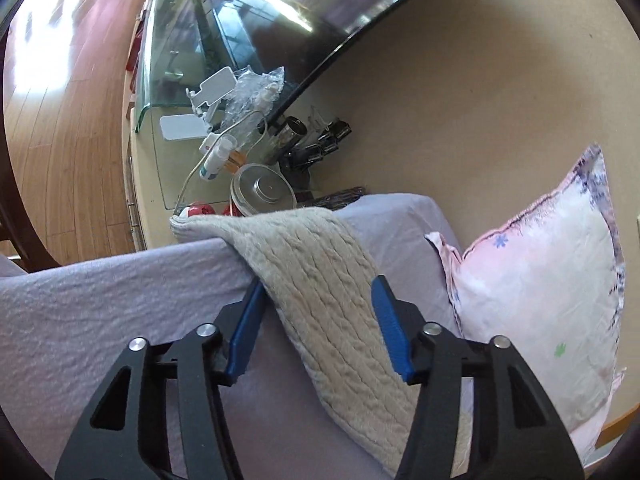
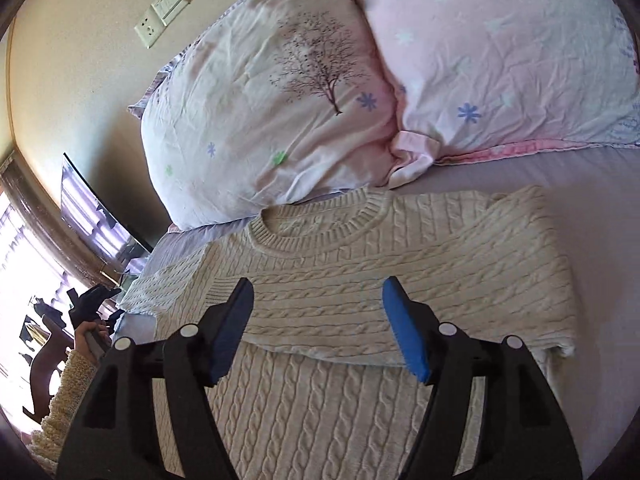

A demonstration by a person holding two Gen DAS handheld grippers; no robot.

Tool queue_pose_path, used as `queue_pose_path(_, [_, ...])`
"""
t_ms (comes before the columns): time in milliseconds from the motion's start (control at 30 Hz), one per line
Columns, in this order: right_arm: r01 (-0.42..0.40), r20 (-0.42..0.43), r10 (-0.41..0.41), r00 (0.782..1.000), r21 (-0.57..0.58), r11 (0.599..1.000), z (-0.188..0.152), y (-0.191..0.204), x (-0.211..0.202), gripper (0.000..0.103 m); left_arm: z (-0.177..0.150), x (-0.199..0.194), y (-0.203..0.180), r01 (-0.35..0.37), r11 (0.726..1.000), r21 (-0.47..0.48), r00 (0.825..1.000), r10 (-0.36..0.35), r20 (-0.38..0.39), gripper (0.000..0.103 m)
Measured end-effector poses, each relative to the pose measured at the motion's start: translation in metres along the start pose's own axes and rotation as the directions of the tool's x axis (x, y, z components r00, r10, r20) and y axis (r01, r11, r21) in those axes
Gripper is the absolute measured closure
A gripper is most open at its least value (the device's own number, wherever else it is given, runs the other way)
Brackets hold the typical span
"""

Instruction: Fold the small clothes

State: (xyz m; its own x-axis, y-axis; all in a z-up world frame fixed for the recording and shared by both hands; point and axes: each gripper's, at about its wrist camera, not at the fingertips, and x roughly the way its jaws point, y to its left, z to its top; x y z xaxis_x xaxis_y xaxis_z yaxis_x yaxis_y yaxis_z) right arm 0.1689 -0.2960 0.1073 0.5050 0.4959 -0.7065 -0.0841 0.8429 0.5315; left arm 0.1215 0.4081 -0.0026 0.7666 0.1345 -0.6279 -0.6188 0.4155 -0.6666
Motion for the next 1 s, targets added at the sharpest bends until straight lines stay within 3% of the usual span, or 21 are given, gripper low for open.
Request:
queue_pose_path(33, [-0.001, 0.003, 0.001, 1.000, 0.009, 1.000, -0.001, -0.005, -0.003, 0.036, 0.006, 0.003, 0.003, -0.003, 1.000, -0.031, 1.000, 0.003, -0.004, 0.066])
queue_pose_path(100, [-0.005, 0.012, 0.005, 1.000, 0.022, 1.000, -0.001, -0.010, -0.006, 0.036, 0.014, 0.012, 0.005, -0.040, 0.998, -0.057, 0.999, 0.038, -0.034, 0.096])
queue_pose_path(167, [-0.008, 0.032, 0.008, 0.999, 0.018, 1.000, 0.000, -0.012, -0.015, 0.036, 0.012, 0.006, -0.017, -0.026, 1.000, 0.014, 1.000, 0.026, -0.015, 0.096])
queue_pose_path(200, [-0.003, 0.045, 0.002, 0.999, 0.010, 1.000, 0.001, -0.013, -0.018, 0.036, 0.005, -0.001, -0.039, 0.011, 0.996, 0.093, 1.000, -0.011, -0.001, 0.097])
queue_pose_path(267, [0.014, 0.076, -0.014, 0.997, -0.006, 1.000, 0.005, -0.013, -0.024, 0.036, -0.027, -0.018, -0.098, 0.137, 0.950, 0.279, 0.990, -0.135, -0.028, 0.097])
queue_pose_path(300, [0.017, 0.087, -0.016, 0.996, -0.008, 1.000, 0.008, -0.013, -0.026, 0.036, -0.050, -0.027, -0.126, 0.208, 0.908, 0.364, 0.978, -0.198, -0.065, 0.097])
queue_pose_path(333, [0.014, 0.095, -0.013, 0.995, -0.002, 1.000, 0.009, -0.013, -0.027, 0.035, -0.079, -0.037, -0.157, 0.285, 0.848, 0.447, 0.958, -0.260, -0.119, 0.097])
queue_pose_path(367, [0.007, 0.100, -0.008, 0.995, 0.010, 1.000, 0.011, -0.014, -0.027, 0.035, -0.116, -0.047, -0.186, 0.380, 0.765, 0.519, 0.925, -0.324, -0.199, 0.097])
queue_pose_path(433, [-0.010, 0.103, 0.007, 0.995, 0.036, 0.999, 0.012, -0.017, -0.024, 0.034, -0.193, -0.061, -0.229, 0.552, 0.587, 0.592, 0.834, -0.395, -0.386, 0.097])
queue_pose_path(467, [-0.022, 0.098, 0.016, 0.995, 0.056, 0.998, 0.013, -0.020, -0.020, 0.034, -0.238, -0.064, -0.245, 0.622, 0.491, 0.610, 0.783, -0.382, -0.491, 0.096])
queue_pose_path(500, [-0.030, 0.088, 0.024, 0.996, 0.079, 0.996, 0.012, -0.025, -0.015, 0.034, -0.280, -0.063, -0.255, 0.664, 0.419, 0.619, 0.747, -0.340, -0.571, 0.093])
queue_pose_path(567, [-0.031, 0.055, 0.023, 0.998, 0.133, 0.991, 0.012, -0.038, -0.004, 0.034, -0.355, -0.057, -0.262, 0.718, 0.307, 0.624, 0.690, -0.202, -0.695, 0.084])
queue_pose_path(600, [-0.016, 0.035, 0.010, 0.999, 0.159, 0.987, 0.011, -0.045, 0.001, 0.036, -0.379, -0.055, -0.260, 0.725, 0.273, 0.632, 0.680, -0.143, -0.719, 0.083])
queue_pose_path(667, [0.026, -0.004, -0.025, 1.000, 0.204, 0.979, 0.008, -0.062, 0.006, 0.045, -0.391, -0.057, -0.250, 0.715, 0.253, 0.651, 0.691, -0.117, -0.713, 0.083])
queue_pose_path(700, [0.046, -0.022, -0.043, 0.999, 0.222, 0.974, 0.006, -0.070, 0.008, 0.051, -0.384, -0.061, -0.243, 0.705, 0.264, 0.658, 0.702, -0.130, -0.700, 0.073])
queue_pose_path(733, [0.074, -0.035, -0.067, 0.997, 0.237, 0.969, 0.005, -0.077, 0.009, 0.053, -0.371, -0.066, -0.236, 0.689, 0.288, 0.665, 0.718, -0.147, -0.680, 0.064])
queue_pose_path(767, [0.097, -0.037, -0.090, 0.995, 0.253, 0.963, 0.005, -0.084, 0.010, 0.057, -0.351, -0.071, -0.225, 0.661, 0.323, 0.678, 0.745, -0.174, -0.644, 0.043])
queue_pose_path(800, [0.112, -0.039, -0.105, 0.994, 0.263, 0.958, 0.006, -0.089, 0.011, 0.060, -0.332, -0.078, -0.215, 0.630, 0.351, 0.693, 0.773, -0.201, -0.601, 0.034])
queue_pose_path(900, [0.140, -0.046, -0.133, 0.990, 0.261, 0.955, 0.012, -0.095, 0.022, 0.063, -0.291, -0.090, -0.186, 0.502, 0.413, 0.760, 0.863, -0.181, -0.472, 0.029])
queue_pose_path(967, [0.158, -0.057, -0.148, 0.987, 0.250, 0.955, 0.019, -0.095, 0.035, 0.066, -0.268, -0.094, -0.158, 0.439, 0.470, 0.766, 0.892, -0.128, -0.433, 0.028])
queue_pose_path(1000, [0.162, -0.066, -0.150, 0.986, 0.247, 0.955, 0.022, -0.094, 0.042, 0.067, -0.259, -0.093, -0.149, 0.422, 0.496, 0.759, 0.896, -0.103, -0.432, 0.028])
